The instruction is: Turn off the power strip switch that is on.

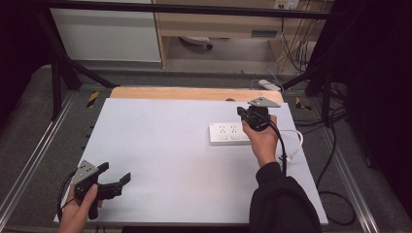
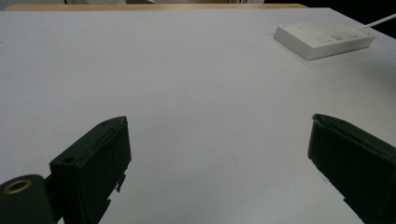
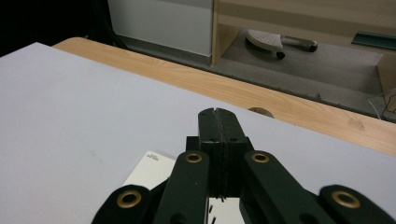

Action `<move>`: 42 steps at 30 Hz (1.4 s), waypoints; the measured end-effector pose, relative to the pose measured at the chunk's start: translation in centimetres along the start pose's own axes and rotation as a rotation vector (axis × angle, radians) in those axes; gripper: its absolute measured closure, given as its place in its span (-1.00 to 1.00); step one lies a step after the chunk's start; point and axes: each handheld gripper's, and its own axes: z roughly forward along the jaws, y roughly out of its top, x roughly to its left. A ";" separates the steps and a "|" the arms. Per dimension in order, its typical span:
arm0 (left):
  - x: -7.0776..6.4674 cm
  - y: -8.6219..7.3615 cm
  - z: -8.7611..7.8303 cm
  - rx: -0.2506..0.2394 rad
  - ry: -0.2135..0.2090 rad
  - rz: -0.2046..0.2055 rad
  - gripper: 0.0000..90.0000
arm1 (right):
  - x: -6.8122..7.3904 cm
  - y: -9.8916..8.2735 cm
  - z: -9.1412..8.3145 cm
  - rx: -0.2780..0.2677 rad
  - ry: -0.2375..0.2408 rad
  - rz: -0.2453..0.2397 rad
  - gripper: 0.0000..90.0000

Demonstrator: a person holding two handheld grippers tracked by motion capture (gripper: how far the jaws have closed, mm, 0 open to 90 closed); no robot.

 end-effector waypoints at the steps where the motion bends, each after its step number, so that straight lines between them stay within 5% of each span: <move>1: 0.0 0.0 0.0 0.000 0.000 0.000 -0.87 | 0.0 0.0 0.2 0.005 -0.001 -0.002 1.00; 42: -0.1 -0.1 0.1 0.012 -0.007 0.006 -0.87 | 0.5 -4.0 2.8 0.084 0.019 0.021 1.00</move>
